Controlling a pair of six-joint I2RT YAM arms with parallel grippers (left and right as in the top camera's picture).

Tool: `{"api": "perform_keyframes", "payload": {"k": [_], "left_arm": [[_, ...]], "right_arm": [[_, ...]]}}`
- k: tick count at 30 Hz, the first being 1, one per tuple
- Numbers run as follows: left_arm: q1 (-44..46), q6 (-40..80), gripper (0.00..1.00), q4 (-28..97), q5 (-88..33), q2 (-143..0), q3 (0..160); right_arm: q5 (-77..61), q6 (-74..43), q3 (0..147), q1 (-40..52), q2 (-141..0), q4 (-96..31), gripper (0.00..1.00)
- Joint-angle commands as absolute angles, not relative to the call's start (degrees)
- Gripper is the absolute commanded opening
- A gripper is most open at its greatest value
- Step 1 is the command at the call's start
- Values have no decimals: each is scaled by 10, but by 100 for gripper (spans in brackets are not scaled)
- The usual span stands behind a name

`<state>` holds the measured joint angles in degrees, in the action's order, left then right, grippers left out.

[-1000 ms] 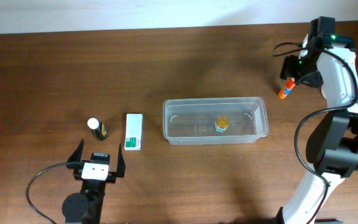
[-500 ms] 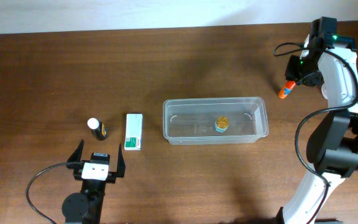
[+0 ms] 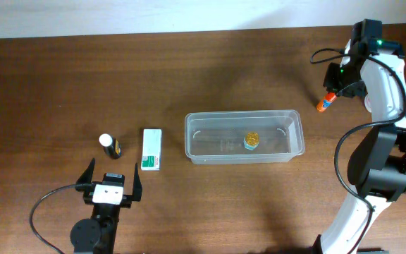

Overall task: Pack container
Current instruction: 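Lower right gripper and grasp the orange tube by its top, then carry the orange tube into the container and release it upright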

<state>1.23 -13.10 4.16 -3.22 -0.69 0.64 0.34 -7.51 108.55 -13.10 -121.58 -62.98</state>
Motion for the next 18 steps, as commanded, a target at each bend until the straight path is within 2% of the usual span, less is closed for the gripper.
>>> {"api": "perform_keyframes", "payload": {"k": [1, 6, 11, 18], "left_arm": [[15, -134, 99, 48, -43, -3, 8], [15, -134, 99, 48, -43, -3, 8], [15, -134, 99, 48, -43, -3, 8], [15, -134, 99, 48, -43, -3, 8]], "right_arm": [[5, -75, 1102, -133, -1209, -644, 24], [4, -75, 1144, -132, -1177, -708, 19], [-12, -75, 1220, -131, -1138, -836, 20], [-63, -75, 1269, -122, -1054, -947, 21]]}}
